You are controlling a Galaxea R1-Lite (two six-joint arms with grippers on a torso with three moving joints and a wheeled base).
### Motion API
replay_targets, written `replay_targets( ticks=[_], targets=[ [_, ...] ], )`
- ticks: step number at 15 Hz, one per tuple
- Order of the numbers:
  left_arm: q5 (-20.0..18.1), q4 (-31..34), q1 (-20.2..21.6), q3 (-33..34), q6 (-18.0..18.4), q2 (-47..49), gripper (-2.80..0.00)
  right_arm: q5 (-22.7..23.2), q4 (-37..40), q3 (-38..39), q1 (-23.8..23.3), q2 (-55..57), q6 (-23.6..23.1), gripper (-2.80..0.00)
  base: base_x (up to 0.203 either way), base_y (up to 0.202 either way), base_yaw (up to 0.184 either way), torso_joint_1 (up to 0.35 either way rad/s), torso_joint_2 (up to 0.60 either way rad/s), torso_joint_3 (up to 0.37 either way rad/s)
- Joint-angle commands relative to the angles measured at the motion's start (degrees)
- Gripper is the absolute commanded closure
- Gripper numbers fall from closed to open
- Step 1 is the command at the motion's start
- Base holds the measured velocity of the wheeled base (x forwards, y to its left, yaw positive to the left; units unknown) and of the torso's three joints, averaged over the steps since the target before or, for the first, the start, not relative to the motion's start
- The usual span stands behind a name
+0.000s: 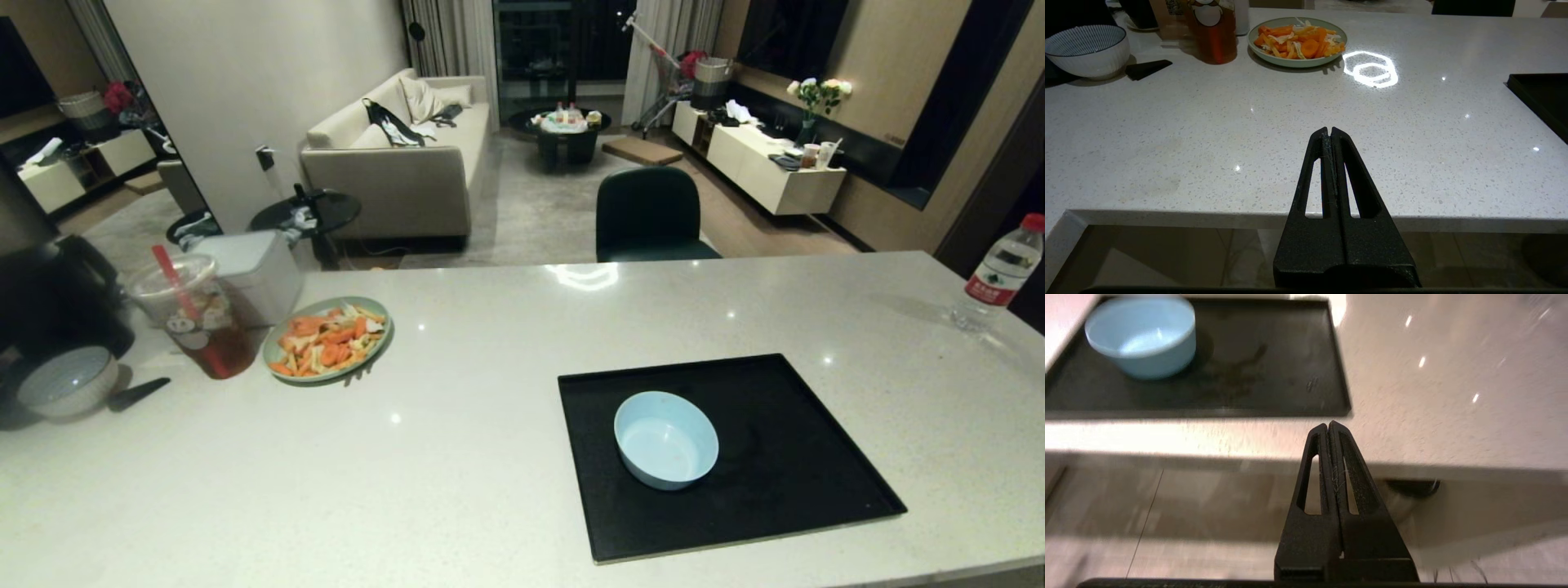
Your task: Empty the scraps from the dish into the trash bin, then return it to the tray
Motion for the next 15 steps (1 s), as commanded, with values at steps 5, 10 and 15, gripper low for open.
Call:
replay_targets(
  ticks=[5,10,15],
  targets=[
    [0.0,0.0,0.0,0.0,0.0,0.1,0.00,0.8,1.0,0.1,-2.4,-14.0,0.1,0.00,0.000,0.000,0.000,0.000,0.00,0.000],
    [0.0,0.0,0.0,0.0,0.0,0.1,0.00,0.8,1.1,0.1,-2.4,-14.0,0.4,0.00,0.000,0.000,0.000,0.000,0.00,0.000],
    [0.0,0.0,0.0,0.0,0.0,0.1,0.00,0.7,1.1,0.1,-2.4,-14.0,4.1,0.00,0.000,0.000,0.000,0.000,0.00,0.000]
  ],
)
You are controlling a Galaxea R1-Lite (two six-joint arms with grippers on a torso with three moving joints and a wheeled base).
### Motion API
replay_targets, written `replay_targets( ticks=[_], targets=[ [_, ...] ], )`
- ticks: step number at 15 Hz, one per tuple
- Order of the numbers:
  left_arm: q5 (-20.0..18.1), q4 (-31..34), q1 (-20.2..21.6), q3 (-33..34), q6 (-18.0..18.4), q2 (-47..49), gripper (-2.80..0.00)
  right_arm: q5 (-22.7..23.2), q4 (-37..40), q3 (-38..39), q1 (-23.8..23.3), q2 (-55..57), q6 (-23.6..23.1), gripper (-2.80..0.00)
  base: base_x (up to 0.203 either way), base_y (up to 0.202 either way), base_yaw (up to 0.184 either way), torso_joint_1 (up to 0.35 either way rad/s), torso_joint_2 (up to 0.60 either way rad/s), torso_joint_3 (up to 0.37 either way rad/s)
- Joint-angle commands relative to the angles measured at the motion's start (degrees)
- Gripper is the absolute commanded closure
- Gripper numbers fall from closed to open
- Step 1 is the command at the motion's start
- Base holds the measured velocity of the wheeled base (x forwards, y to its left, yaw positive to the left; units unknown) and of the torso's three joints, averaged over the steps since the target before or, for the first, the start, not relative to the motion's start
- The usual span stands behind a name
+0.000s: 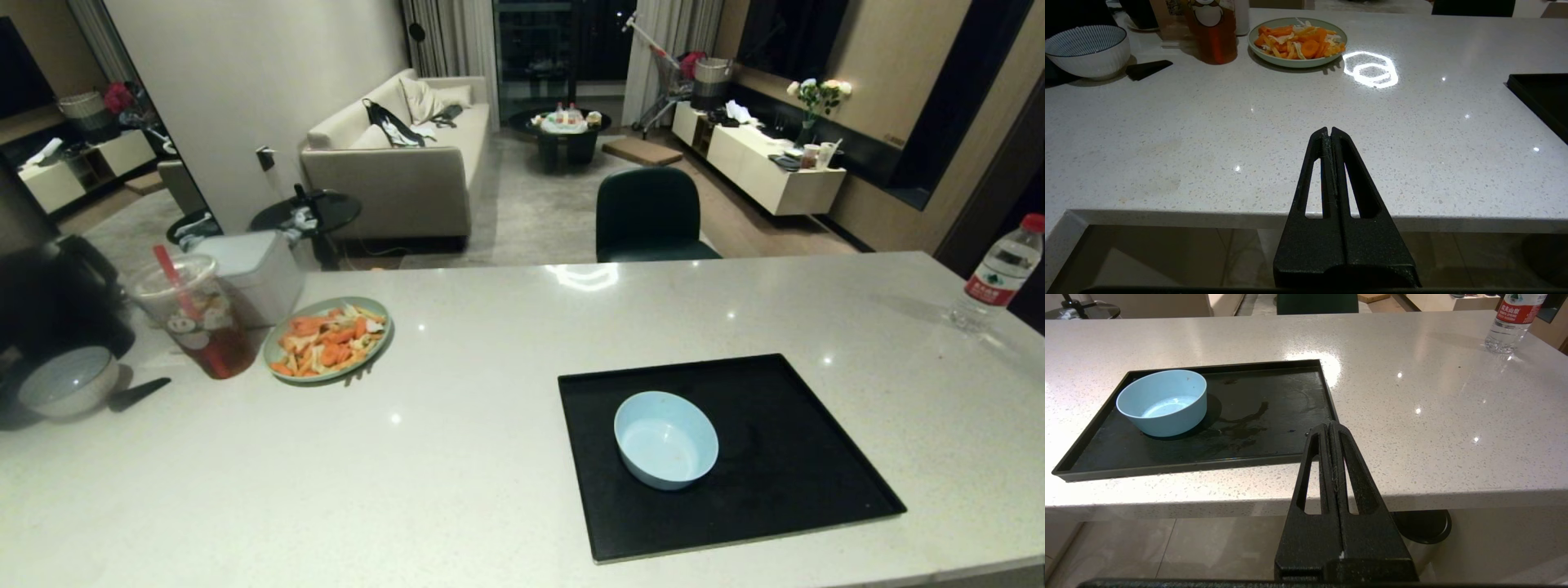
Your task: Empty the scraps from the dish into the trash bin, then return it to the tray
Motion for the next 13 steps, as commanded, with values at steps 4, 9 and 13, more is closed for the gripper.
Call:
replay_targets(
  ticks=[4,9,13],
  targets=[
    [0.0,0.0,0.0,0.0,0.0,0.1,0.00,0.0,0.0,0.0,0.0,0.1,0.6,0.00,0.000,0.000,0.000,0.000,0.00,0.000],
    [0.0,0.0,0.0,0.0,0.0,0.1,0.00,-0.6,0.0,0.0,0.0,0.1,2.4,0.00,0.000,0.000,0.000,0.000,0.00,0.000],
    [0.0,0.0,0.0,0.0,0.0,0.1,0.00,-0.6,0.0,0.0,0.0,0.1,2.6,0.00,0.000,0.000,0.000,0.000,0.00,0.000]
  ],
)
